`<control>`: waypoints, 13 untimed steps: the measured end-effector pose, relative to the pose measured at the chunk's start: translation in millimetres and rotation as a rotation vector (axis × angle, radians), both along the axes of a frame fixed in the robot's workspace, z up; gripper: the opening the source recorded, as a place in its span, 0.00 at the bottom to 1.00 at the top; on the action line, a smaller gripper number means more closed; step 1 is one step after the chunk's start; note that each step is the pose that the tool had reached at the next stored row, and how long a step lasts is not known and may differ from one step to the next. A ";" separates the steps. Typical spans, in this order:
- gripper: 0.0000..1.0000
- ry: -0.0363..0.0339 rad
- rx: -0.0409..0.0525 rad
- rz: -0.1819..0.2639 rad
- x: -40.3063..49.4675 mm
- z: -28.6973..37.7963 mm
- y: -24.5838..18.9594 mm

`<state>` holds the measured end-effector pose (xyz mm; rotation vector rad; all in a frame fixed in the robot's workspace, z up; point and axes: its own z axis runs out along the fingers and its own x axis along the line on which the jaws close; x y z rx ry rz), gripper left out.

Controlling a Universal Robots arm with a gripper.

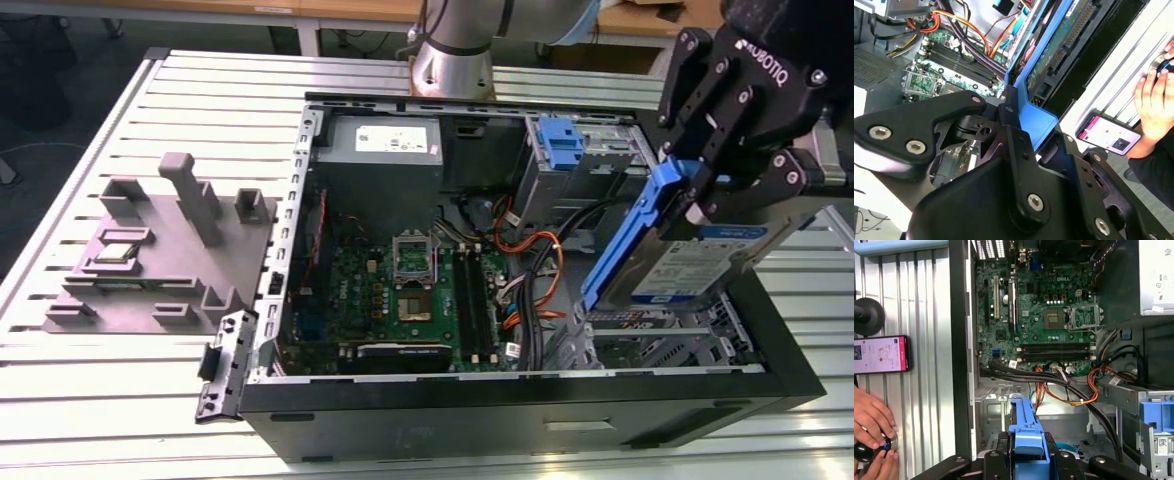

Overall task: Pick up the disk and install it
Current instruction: 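Insert the disk into the insertion slot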

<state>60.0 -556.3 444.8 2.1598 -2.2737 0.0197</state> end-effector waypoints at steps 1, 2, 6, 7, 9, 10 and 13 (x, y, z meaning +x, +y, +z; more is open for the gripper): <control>0.37 0.0000 -0.0003 0.000 0.6 -0.8 -0.9; 0.37 0.0000 -0.0003 0.000 1.3 -1.5 -1.7; 0.37 0.0000 -0.0002 -0.001 4.7 -4.7 -3.4; 0.37 0.0000 -0.0002 -0.001 5.4 -5.5 -3.5; 0.37 0.0000 -0.0001 -0.001 6.3 -7.4 -3.6; 0.37 0.0000 -0.0002 -0.001 6.4 -8.2 -3.6; 0.37 0.0001 -0.0002 -0.001 6.5 -10.2 -3.6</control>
